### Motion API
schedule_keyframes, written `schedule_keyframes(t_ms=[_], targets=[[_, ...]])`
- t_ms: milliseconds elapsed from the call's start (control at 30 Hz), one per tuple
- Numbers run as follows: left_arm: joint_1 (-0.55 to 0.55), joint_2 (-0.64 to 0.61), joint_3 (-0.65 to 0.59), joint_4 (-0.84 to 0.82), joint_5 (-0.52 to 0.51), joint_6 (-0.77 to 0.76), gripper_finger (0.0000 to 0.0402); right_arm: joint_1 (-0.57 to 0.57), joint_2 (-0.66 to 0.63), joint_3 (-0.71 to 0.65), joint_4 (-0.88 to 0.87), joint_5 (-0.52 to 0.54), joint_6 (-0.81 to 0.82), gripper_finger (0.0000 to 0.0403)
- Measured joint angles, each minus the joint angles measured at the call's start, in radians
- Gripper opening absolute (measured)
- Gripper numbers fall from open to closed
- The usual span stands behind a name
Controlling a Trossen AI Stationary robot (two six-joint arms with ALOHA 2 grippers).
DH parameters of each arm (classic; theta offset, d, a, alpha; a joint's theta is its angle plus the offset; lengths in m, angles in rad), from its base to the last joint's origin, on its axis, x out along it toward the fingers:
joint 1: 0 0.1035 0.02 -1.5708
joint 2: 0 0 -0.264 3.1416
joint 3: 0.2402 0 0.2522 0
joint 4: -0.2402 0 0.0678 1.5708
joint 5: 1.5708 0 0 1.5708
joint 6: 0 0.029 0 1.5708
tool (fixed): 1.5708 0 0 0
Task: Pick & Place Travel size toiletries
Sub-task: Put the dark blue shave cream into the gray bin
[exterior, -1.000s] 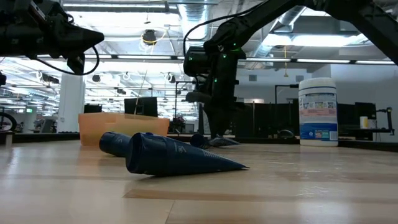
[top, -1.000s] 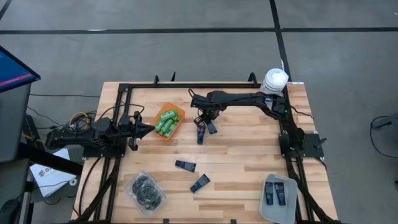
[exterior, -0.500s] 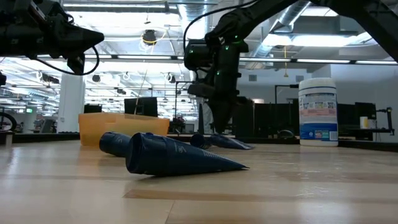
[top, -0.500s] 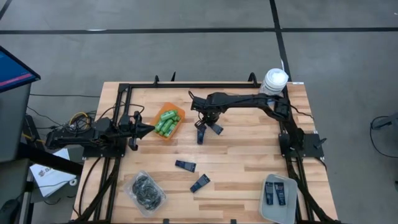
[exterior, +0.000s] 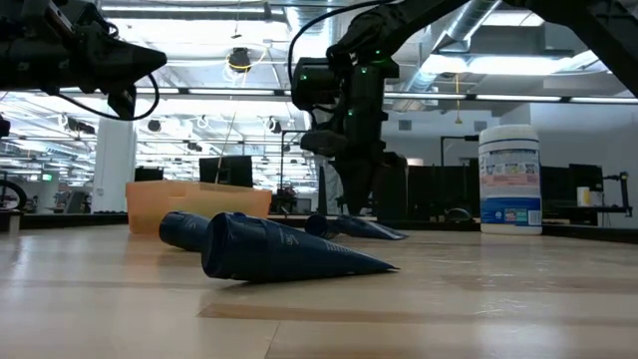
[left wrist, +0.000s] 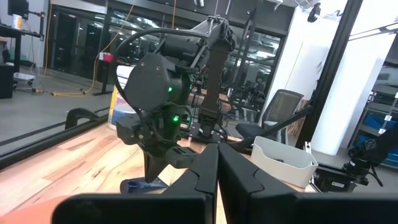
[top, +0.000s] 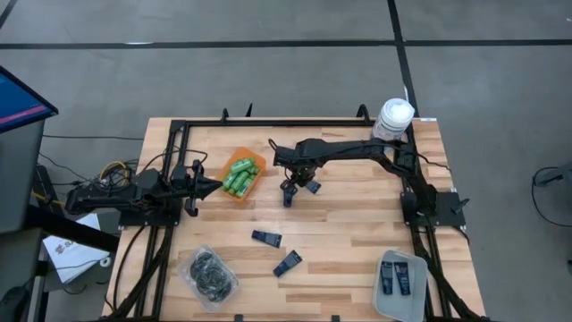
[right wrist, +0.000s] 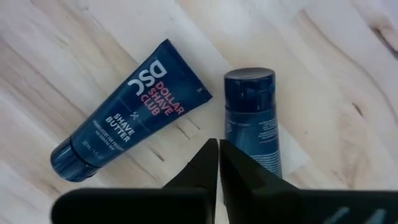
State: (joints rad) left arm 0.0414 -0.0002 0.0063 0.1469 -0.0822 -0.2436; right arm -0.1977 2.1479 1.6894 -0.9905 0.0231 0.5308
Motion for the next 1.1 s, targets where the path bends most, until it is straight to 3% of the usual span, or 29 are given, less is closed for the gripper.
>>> schedule_keyframes(t_ms=[200, 700, 833, 1100], targets=[[0.000, 0.000, 0.000, 0.004, 0.000, 0.000, 0.0002, 0.017, 0.000, 0.000, -0.001, 0.002, 0.000, 0.0046], [0.000, 0.000, 0.000, 0.011, -0.005, 0.000, 0.0002, 0.035, 0.000, 0.001, -0.016, -0.001, -0.069, 0.0222], [0.000, 0.000, 0.000, 0.011, -0.004, 0.000, 0.0002, 0.027, -0.001, 0.002, -0.015, -0.001, -0.118, 0.0240], [0.000, 0.000, 0.000, 0.012, -0.004, 0.000, 0.0002, -0.009, -0.001, 0.002, 0.013, -0.003, -0.191, 0.0239]])
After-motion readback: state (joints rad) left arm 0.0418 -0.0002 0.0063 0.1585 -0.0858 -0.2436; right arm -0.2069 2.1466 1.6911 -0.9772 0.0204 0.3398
